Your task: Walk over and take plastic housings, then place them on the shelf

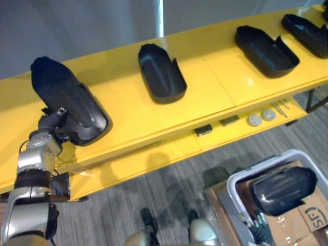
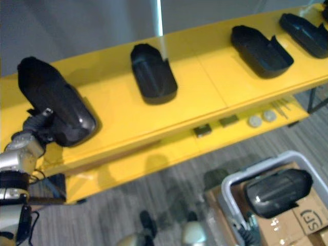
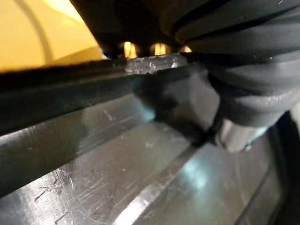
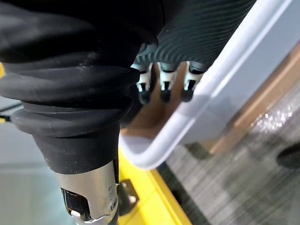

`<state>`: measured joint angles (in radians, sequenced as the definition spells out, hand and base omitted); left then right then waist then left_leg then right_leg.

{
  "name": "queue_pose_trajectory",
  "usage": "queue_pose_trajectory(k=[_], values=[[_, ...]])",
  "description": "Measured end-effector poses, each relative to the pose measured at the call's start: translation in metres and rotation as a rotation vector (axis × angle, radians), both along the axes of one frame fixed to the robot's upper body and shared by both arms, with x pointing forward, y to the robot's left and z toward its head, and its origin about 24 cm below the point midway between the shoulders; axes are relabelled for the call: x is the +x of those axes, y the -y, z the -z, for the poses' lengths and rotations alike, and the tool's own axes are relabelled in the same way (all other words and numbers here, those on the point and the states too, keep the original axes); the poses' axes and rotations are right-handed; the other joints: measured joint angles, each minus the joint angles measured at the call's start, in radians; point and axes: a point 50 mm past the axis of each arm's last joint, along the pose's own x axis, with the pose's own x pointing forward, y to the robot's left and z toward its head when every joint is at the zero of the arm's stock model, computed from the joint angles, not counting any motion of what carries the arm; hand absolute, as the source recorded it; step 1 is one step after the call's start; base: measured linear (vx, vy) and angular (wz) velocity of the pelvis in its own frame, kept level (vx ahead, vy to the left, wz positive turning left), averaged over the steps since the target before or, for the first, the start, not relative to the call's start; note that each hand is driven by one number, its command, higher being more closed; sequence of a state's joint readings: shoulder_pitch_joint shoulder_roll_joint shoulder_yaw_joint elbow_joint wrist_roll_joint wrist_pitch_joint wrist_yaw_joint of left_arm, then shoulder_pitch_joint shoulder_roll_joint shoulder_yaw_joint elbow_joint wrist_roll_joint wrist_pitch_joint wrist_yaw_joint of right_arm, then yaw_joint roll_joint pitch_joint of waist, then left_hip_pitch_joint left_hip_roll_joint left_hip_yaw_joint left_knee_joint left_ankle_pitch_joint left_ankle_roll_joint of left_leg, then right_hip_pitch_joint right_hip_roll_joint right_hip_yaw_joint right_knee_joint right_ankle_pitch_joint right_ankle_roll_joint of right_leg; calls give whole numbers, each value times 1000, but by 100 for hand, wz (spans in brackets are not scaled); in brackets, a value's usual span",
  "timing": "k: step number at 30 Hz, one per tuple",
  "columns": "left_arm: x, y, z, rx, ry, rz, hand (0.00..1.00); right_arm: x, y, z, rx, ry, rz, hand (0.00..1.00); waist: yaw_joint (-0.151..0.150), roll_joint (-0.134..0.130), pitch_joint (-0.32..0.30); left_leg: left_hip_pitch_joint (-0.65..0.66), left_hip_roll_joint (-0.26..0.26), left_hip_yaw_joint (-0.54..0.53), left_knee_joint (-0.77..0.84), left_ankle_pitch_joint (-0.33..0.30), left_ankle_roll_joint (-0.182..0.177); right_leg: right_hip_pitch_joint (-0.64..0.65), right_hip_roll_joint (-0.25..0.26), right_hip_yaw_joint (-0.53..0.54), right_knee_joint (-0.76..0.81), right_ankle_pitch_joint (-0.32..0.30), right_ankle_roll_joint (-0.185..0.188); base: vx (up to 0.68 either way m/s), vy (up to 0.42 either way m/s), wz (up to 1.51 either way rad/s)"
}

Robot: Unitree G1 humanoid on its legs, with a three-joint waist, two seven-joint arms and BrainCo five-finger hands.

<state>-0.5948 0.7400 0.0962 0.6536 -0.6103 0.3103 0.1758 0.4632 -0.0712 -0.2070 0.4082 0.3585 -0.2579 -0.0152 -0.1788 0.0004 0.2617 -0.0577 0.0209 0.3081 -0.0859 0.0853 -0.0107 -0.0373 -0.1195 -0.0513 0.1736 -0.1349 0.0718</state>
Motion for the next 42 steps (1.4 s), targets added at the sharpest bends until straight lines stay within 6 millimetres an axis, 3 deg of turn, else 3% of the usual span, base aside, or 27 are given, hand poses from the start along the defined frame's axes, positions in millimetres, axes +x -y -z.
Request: queue_pose_trajectory(k=[1, 18, 23, 31, 34, 36, 37, 39, 42], values=[[0, 0, 0, 2, 0, -3, 0, 0, 0, 0, 0, 3, 4, 0, -1, 0, 0, 1, 0, 1, 3, -1, 0, 0, 0, 1, 0, 0, 0, 30, 0, -2], [15, 0, -36, 171, 34, -155, 0, -1, -4, 1, 27, 14, 7, 0, -18, -8, 32, 25, 0, 30, 7, -27, 0, 2, -1, 39, 13, 0, 0, 30, -2, -4], [15, -3, -47, 244, 49, -256, 0, -4, -9, 1, 30, 13, -10, 0, -27, -9, 33, 20, 19, 34, 115, -87, -5, 34, 1, 50, 33, -1, -2, 53, -16, 4], [13, -6, -62, 321, 101, -388, 0, 2, -13, -5, -4, 74, -13, 0, -30, -9, 33, 6, 23, 36, 136, -98, -5, 35, 1, 51, 32, -7, -11, -15, -4, -1], [9, -7, -78, 379, 211, -458, 0, 24, -11, -38, -84, 260, 39, 0, -26, -8, 33, 10, 18, 36, 129, -96, -3, 39, -1, 52, 27, -7, -11, -11, -4, -1], [-5, -6, -90, 420, 371, -493, 0, 48, -8, -85, -182, 516, 79, 0, -20, -6, 29, 24, 10, 35, 107, -84, 0, 45, -4, 51, 21, -6, -10, 0, 0, 0], [-11, -6, -90, 434, 410, -498, 0, 52, -7, -98, -203, 585, 92, 0, -20, -4, 26, 29, 8, 35, 98, -80, 1, 51, -4, 49, 14, -5, -9, 14, -5, 6], [-37, 1, -75, 414, 541, -536, 0, 57, 2, -144, -312, 821, 145, 0, 4, 4, 9, 72, 0, 26, 48, -59, -2, 92, -4, 29, -20, 1, 1, 38, -15, 13], [-67, 15, -38, 357, 562, -561, 0, 56, 15, -179, -433, 1005, 203, 0, 34, 14, -54, 83, -4, -16, 6, -40, -8, 117, -1, -17, -46, 4, 5, 108, -55, 43]])
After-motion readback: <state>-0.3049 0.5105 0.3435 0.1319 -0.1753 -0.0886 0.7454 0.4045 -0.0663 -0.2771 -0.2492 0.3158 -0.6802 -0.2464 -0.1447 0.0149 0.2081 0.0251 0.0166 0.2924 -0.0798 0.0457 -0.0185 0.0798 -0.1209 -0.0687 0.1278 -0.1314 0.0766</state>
